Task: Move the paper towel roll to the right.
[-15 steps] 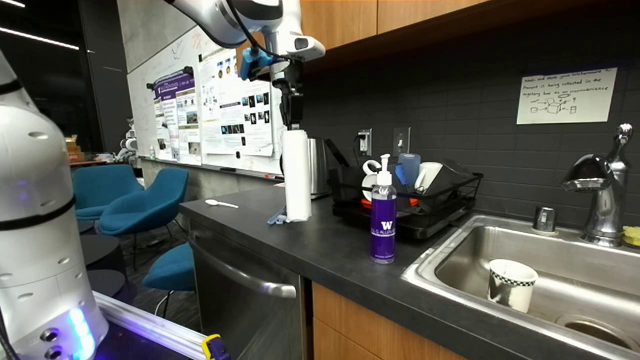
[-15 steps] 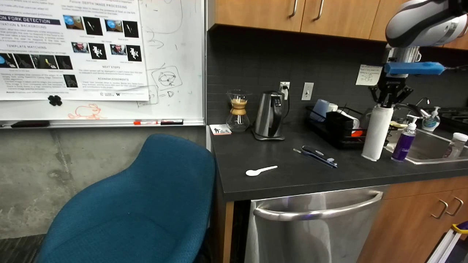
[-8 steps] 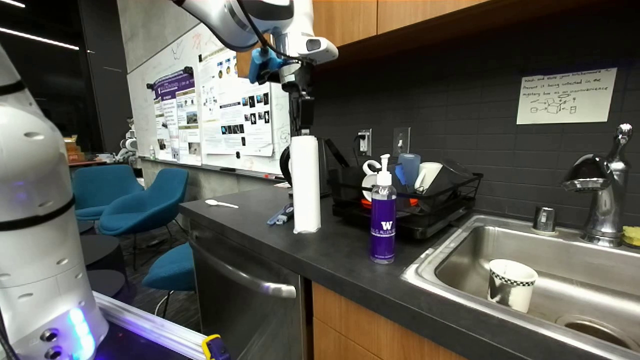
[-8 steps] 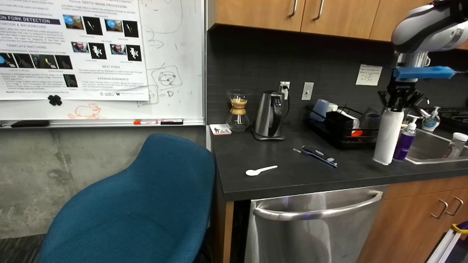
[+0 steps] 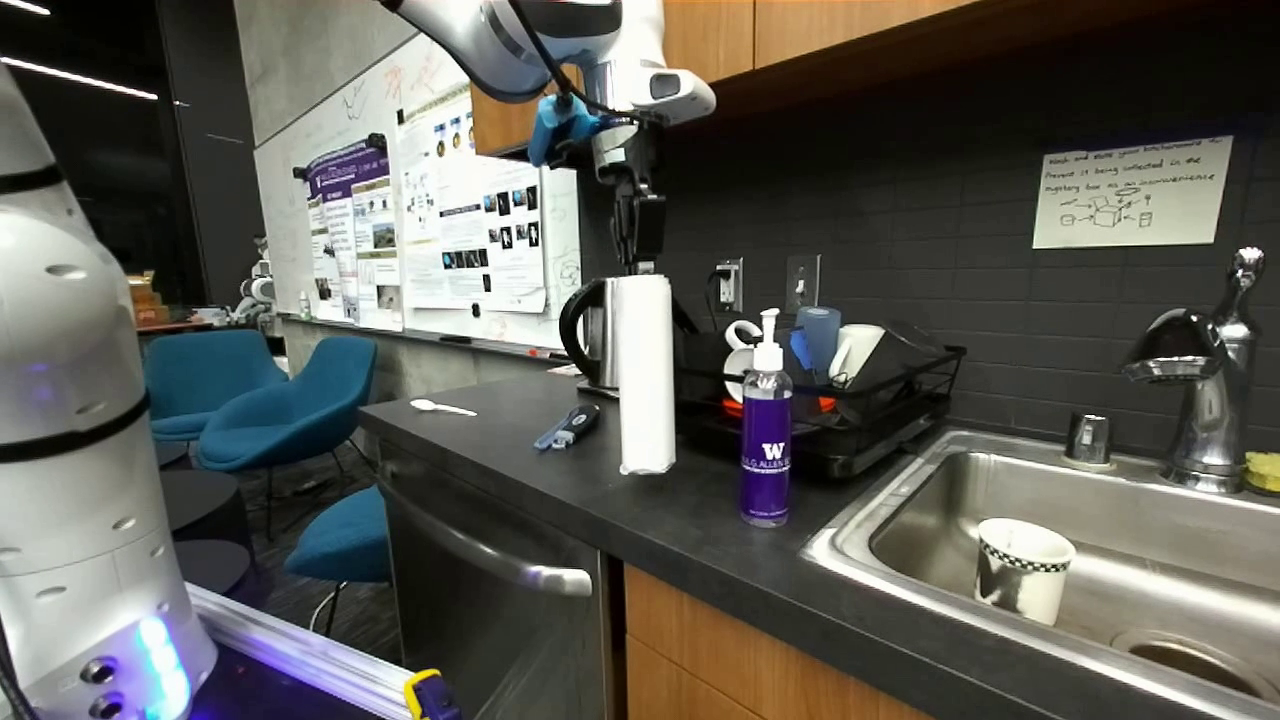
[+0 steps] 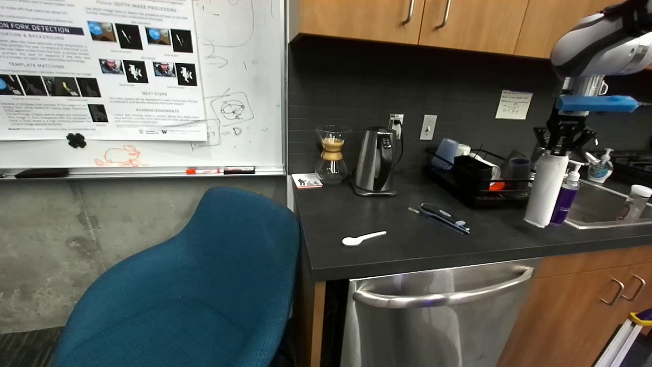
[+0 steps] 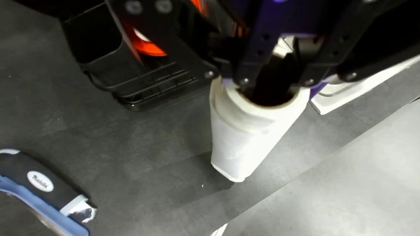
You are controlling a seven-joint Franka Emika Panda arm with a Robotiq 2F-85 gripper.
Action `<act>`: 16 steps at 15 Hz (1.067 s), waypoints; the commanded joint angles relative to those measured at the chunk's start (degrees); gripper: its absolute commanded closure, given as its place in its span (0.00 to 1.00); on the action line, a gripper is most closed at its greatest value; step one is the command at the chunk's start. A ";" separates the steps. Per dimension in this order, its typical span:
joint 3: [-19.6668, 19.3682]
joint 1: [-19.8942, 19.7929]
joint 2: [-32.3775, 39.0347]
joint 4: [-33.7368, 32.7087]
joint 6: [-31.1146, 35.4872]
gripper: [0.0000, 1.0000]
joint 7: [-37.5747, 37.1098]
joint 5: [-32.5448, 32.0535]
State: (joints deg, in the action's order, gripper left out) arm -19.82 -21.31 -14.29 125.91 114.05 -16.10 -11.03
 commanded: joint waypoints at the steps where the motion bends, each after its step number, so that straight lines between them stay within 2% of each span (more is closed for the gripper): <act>1: -0.63 -0.14 3.80 -4.46 0.40 0.49 1.82 2.93; 8: -1.19 -0.61 9.24 -10.16 -0.61 0.49 1.16 2.88; 16: -3.15 -1.06 14.08 -13.41 -0.40 0.49 1.58 3.66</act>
State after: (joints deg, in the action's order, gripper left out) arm -22.64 -21.60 -2.27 114.96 114.55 -15.27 -8.16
